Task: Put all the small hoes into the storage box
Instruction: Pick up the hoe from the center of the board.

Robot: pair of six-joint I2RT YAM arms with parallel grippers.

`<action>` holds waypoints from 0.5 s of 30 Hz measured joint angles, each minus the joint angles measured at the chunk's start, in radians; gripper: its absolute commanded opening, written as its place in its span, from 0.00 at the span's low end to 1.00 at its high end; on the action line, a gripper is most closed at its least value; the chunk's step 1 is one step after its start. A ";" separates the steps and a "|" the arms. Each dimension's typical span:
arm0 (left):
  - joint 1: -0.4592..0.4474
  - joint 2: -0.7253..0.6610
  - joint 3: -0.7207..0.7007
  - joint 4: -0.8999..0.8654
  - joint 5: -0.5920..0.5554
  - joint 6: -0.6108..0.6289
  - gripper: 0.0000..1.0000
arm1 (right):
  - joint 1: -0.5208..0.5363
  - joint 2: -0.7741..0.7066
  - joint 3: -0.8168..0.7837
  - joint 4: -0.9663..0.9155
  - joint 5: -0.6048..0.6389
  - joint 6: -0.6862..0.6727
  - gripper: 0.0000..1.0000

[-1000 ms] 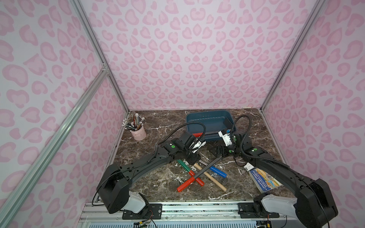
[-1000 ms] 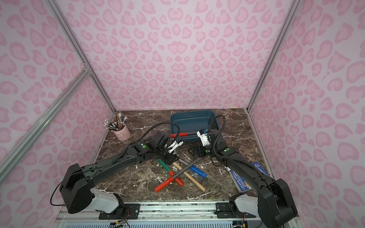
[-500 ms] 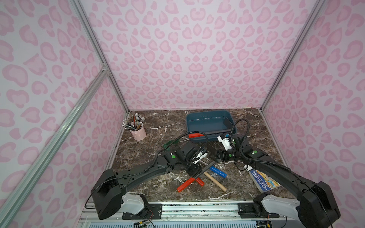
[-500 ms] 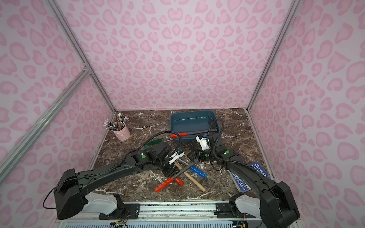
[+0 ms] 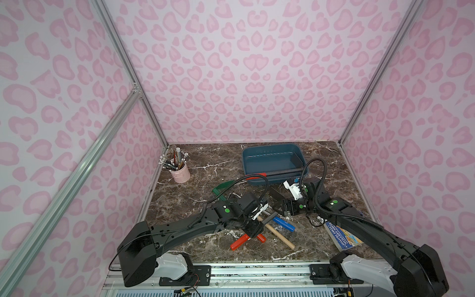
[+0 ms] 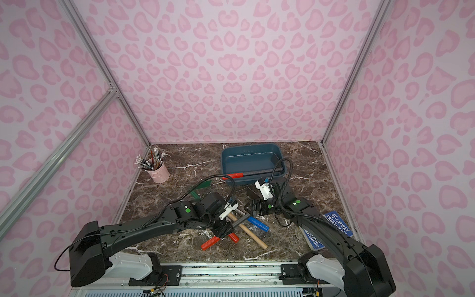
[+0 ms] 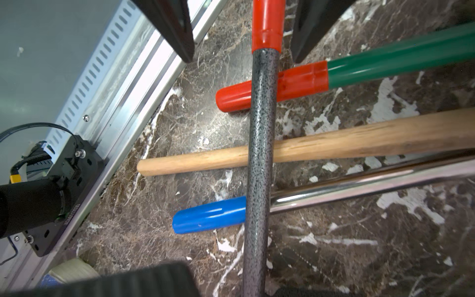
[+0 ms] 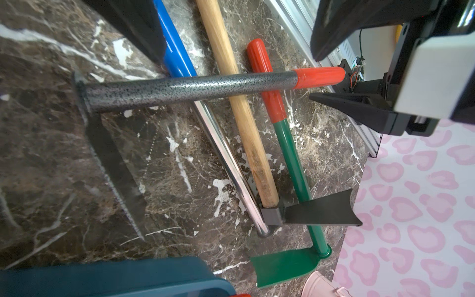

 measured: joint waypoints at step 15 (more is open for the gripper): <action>-0.045 -0.014 -0.075 -0.009 -0.054 -0.113 0.64 | 0.013 0.018 0.002 -0.040 -0.016 -0.007 0.92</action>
